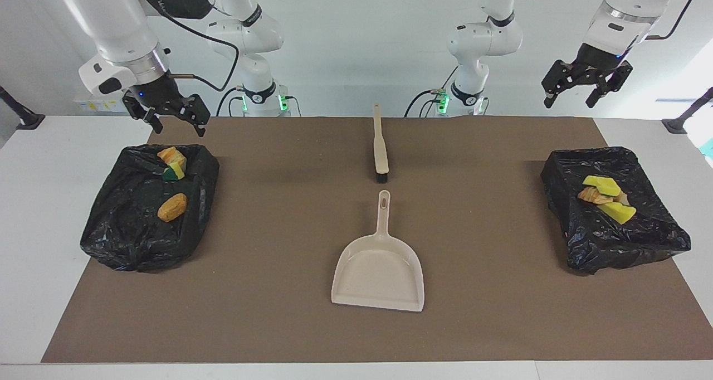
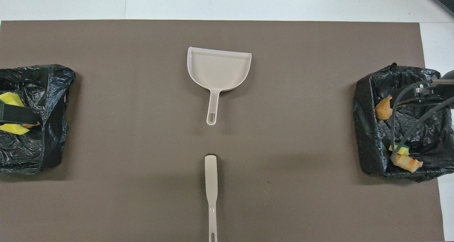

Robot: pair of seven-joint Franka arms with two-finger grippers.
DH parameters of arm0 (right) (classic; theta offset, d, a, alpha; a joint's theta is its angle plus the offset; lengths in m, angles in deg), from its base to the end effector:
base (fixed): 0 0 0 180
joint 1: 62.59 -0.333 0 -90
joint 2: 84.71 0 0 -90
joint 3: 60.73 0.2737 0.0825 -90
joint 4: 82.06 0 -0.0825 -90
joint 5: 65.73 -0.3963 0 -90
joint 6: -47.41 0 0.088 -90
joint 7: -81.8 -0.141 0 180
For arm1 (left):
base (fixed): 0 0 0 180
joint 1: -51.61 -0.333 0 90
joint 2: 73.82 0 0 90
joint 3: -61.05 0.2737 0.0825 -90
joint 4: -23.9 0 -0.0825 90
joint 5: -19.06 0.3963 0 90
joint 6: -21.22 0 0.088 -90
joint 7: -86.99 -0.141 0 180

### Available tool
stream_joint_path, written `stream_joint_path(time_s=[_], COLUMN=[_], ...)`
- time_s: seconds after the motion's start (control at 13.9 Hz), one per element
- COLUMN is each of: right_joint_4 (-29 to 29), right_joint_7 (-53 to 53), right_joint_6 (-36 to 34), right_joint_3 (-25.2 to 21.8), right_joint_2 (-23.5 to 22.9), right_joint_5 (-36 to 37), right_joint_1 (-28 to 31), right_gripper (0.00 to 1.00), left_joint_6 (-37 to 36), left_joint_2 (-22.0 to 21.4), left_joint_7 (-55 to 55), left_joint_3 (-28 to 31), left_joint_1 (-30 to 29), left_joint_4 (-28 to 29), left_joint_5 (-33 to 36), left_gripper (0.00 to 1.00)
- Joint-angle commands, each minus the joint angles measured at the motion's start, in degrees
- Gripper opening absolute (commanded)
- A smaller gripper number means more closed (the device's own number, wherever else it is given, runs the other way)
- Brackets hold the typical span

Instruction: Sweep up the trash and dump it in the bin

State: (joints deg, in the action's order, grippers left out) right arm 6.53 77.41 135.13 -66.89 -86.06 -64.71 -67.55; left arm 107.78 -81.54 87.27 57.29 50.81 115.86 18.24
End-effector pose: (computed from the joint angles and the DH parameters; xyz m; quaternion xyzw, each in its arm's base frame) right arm 0.5674 -0.0139 0.5434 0.9986 -0.0489 -0.0190 0.0107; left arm 0.5238 -0.0312 0.5997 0.9995 -0.0237 0.0200 0.0033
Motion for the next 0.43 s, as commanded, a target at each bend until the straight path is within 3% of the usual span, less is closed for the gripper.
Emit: stream_joint_path(time_s=[0.0, 0.36], right_joint_4=[0.88, 1.05], right_joint_7=[-1.06, -0.88], right_joint_6=[0.35, -0.36], right_joint_3=[0.27, 0.27], right_joint_2=[1.0, 1.18], right_joint_5=[-0.93, -0.93], right_joint_1=[0.22, 0.48], right_gripper=[1.0, 1.0], left_joint_6=[-0.43, -0.34], left_joint_2=[-1.6, -2.56], left_joint_7=[-0.02, -0.02], left_joint_3=[-0.11, -0.11], left_joint_1=[0.1, -0.08], left_joint_4=[1.55, 3.21], left_joint_5=[-0.77, -0.86], left_gripper=[1.0, 1.0])
